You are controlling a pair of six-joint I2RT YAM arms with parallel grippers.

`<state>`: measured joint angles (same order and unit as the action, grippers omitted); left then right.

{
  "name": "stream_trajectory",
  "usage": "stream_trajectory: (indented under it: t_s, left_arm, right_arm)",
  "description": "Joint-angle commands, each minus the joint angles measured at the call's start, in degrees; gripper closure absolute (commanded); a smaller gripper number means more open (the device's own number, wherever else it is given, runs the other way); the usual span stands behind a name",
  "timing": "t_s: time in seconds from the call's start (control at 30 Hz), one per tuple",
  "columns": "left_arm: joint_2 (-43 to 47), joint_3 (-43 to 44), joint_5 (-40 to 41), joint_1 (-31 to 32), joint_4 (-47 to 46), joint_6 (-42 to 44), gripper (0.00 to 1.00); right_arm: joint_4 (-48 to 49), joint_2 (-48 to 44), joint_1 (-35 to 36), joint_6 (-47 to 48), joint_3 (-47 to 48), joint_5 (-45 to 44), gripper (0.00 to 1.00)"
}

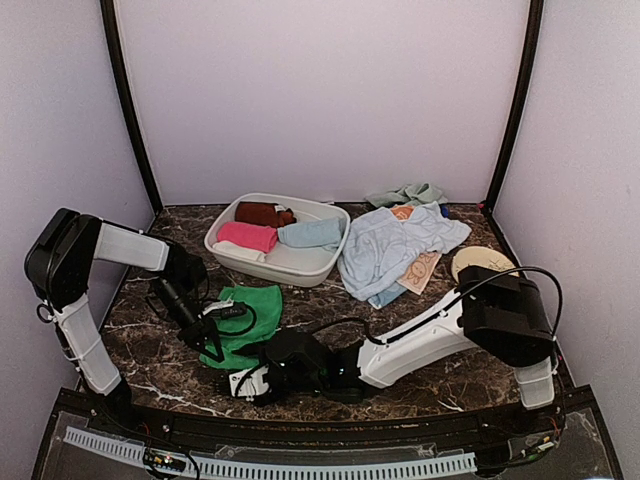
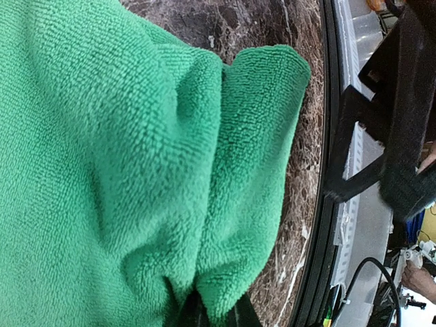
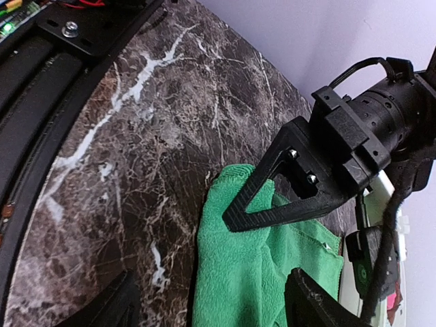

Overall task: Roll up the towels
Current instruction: Roll the towel at the center of the board.

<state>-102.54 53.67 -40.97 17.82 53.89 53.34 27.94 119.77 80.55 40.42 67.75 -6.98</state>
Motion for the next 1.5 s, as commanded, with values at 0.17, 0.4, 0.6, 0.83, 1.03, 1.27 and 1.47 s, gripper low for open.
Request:
stream_trajectory:
  t_s: [0.17,0.4,0.6,0.83,1.03,1.27,1.47]
  left_arm:
    - [2.3,-1.6,3.9,-0.7,-2.7,-1.2,0.83]
    - [11.4,-3.3,1.4,-2.6,-8.5,-4.4,0.23]
    - [25.7,-9.3,2.1,-4.5,-15.2,-5.7,0.17]
    - [31.2,-9.5,3.0,-4.5,-10.5,1.1,0.18]
    - [32.2,-9.1,3.0,-4.5,-8.6,3.7,0.18]
    - [33.5,-7.6,0.1,-4.5,-6.9,7.9,0.18]
    - [32.3,-9.0,1.1,-0.6,-8.3,9.8,0.22]
  right_arm:
    - [-6.4,9.5,-4.0,3.0,10.7,0.1,0.57]
    - [-17.8,9.3,-6.9,-14.4,13.7,8.6,1.00]
    - [-27.3,9.0,-9.3,-27.7,18.4,20.7,1.00]
    - [-31.4,11.4,-12.9,-39.2,23.2,33.0,1.00]
    - [-34.0,13.3,-15.8,-46.4,25.1,39.4,1.00]
    - [-36.3,14.7,-19.1,-53.5,27.6,45.2,1.00]
    - [-36.1,15.3,-20.6,-59.0,27.1,47.6,1.00]
